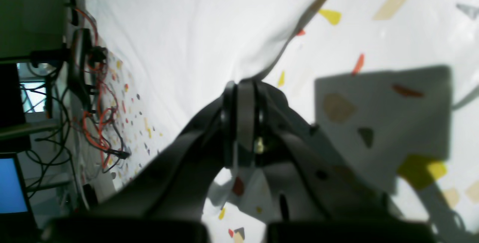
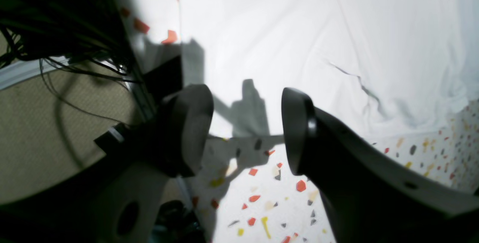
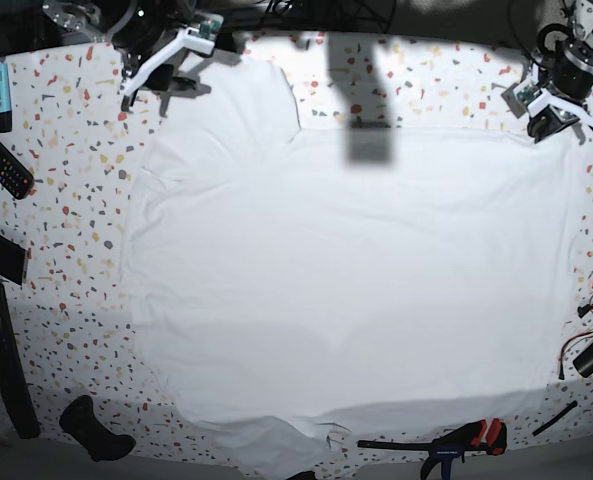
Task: Fold the T-shirt properly
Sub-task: 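Move both grippers down toward the shoulder corners of the T-shirt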
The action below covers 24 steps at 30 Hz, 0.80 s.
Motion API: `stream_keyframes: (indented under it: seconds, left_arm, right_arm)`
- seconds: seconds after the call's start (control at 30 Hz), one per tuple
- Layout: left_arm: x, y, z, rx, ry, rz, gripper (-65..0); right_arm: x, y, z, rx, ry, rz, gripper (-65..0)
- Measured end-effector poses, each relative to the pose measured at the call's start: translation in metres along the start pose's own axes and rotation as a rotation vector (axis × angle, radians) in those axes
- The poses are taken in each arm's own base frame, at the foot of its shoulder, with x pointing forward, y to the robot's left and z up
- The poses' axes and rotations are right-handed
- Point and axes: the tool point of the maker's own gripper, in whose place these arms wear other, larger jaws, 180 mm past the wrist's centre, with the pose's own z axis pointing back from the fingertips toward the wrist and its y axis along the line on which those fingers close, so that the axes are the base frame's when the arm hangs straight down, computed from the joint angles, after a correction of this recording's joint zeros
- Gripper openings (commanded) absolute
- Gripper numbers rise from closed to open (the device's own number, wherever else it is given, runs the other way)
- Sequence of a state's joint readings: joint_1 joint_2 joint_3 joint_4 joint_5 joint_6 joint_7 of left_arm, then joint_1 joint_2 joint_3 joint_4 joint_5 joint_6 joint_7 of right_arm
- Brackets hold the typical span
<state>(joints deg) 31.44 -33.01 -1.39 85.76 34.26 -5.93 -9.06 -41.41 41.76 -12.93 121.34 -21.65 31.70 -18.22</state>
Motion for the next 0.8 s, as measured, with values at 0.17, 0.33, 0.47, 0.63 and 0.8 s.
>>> stream_keyframes:
  seconds: [0.17,0.33,0.47,0.63,0.8]
  left_arm:
    - [0.0,0.0,0.0,0.0,0.0,0.0,-65.0]
    - [0.0,0.0,0.0,0.0,0.0,0.0,-65.0]
    - [0.0,0.0,0.0,0.0,0.0,0.0,-65.0]
    - [0.0,0.0,0.0,0.0,0.0,0.0,-65.0]
    - [0.0,0.0,0.0,0.0,0.0,0.0,-65.0]
  right_arm:
    - [-0.008,0.01,-0.007,0.045,0.003,-0.059,-32.3]
    - [-0.007,0.025,-0.015,0.099,-0.009,-0.058,-32.3]
    - [-0.016,0.021,-0.031,0.117,0.001,-0.043,-32.3]
    - [-0.01,0.028,-0.039,0.149,-0.032,-0.006,-32.3]
    - [-0.007,0.032,-0.039,0.159,-0.034,0.011,-54.4]
